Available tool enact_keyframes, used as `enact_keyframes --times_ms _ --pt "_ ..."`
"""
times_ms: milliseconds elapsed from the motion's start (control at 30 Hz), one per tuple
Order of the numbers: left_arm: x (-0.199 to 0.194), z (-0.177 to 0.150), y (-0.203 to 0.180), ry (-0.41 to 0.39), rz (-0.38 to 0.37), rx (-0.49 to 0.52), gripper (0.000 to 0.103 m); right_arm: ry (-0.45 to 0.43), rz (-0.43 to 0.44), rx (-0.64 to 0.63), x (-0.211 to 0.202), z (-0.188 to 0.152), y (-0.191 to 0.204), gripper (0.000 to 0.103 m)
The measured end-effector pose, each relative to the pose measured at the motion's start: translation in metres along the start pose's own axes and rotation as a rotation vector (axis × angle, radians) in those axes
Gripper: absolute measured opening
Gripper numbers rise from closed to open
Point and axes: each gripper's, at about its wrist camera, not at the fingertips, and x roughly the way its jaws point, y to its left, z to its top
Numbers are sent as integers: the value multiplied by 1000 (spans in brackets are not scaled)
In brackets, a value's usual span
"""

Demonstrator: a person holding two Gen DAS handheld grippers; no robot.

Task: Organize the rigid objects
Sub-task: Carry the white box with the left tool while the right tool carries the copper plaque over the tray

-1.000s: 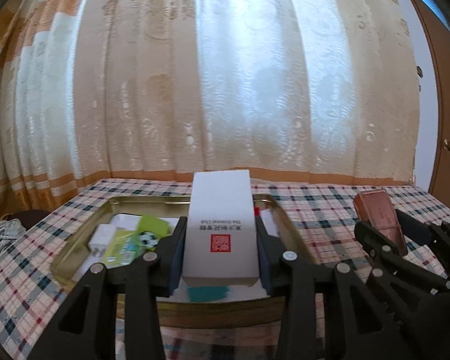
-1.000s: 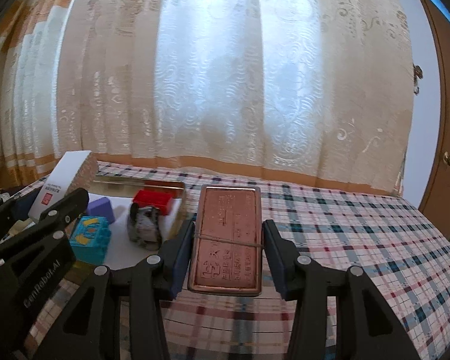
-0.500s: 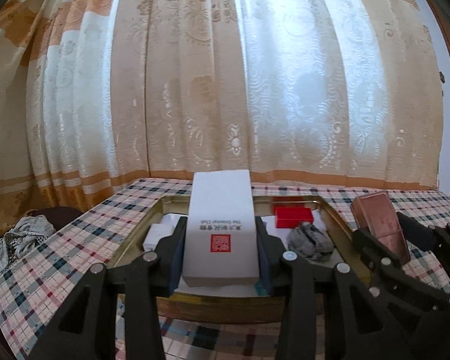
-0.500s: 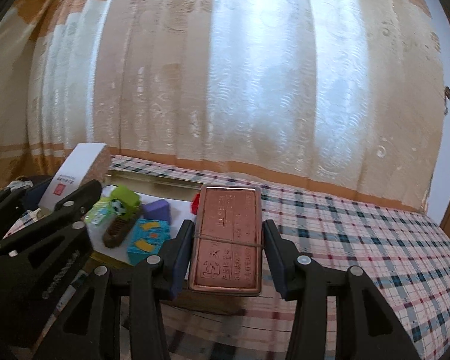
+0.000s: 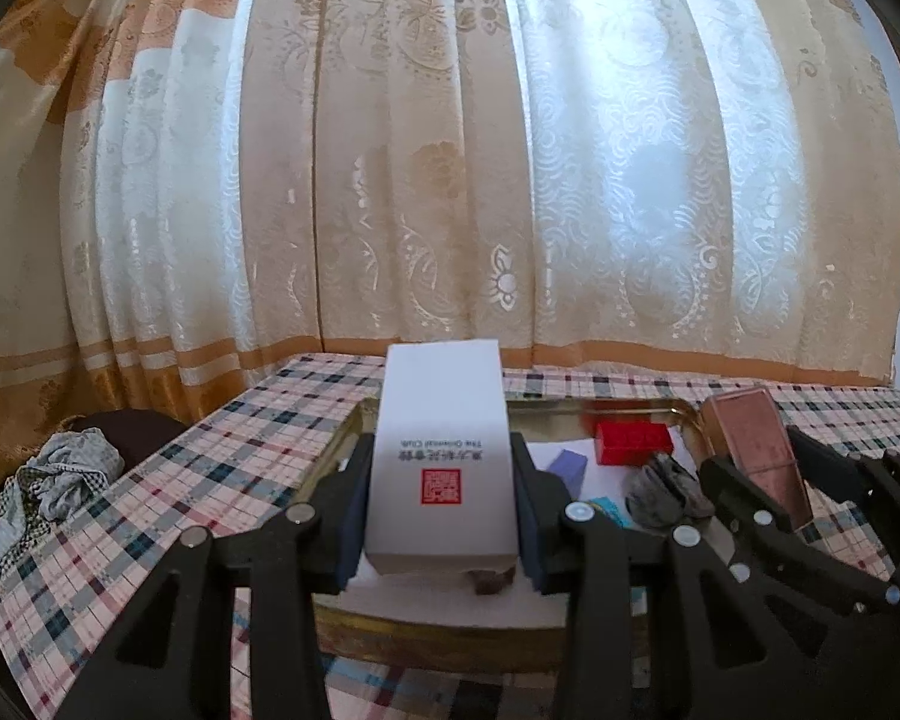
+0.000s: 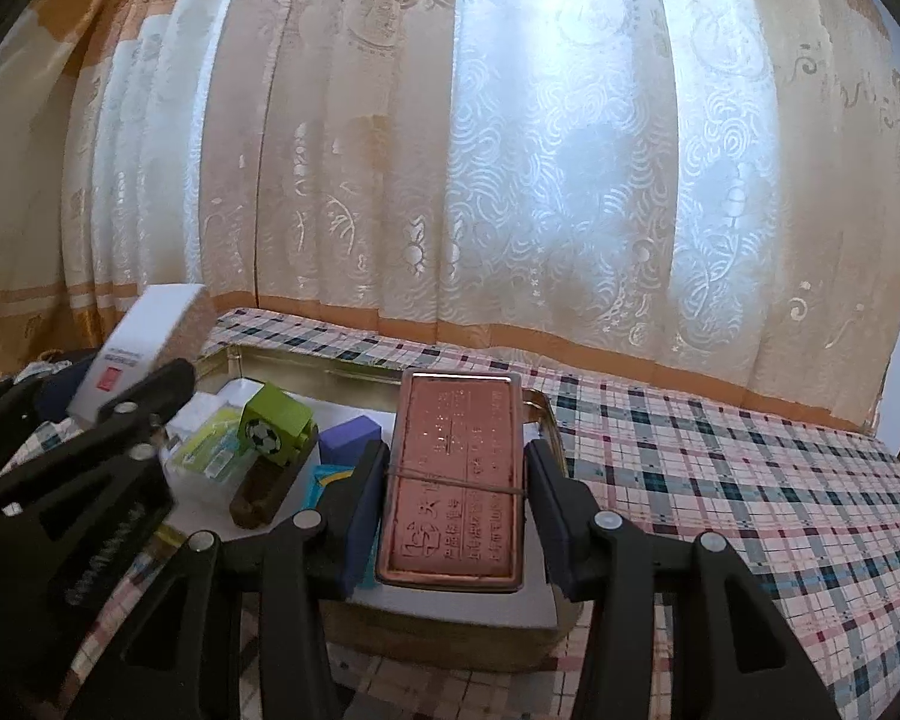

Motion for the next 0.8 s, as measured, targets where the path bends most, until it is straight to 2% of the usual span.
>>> enact_keyframes --times_ms 267,800 --pt "13 16 2 -8 6 20 40 3 2 18 20 14 9 49" --pt "66 35 -7 87 -19 7 40 93 -31 96 70 37 -13 49"
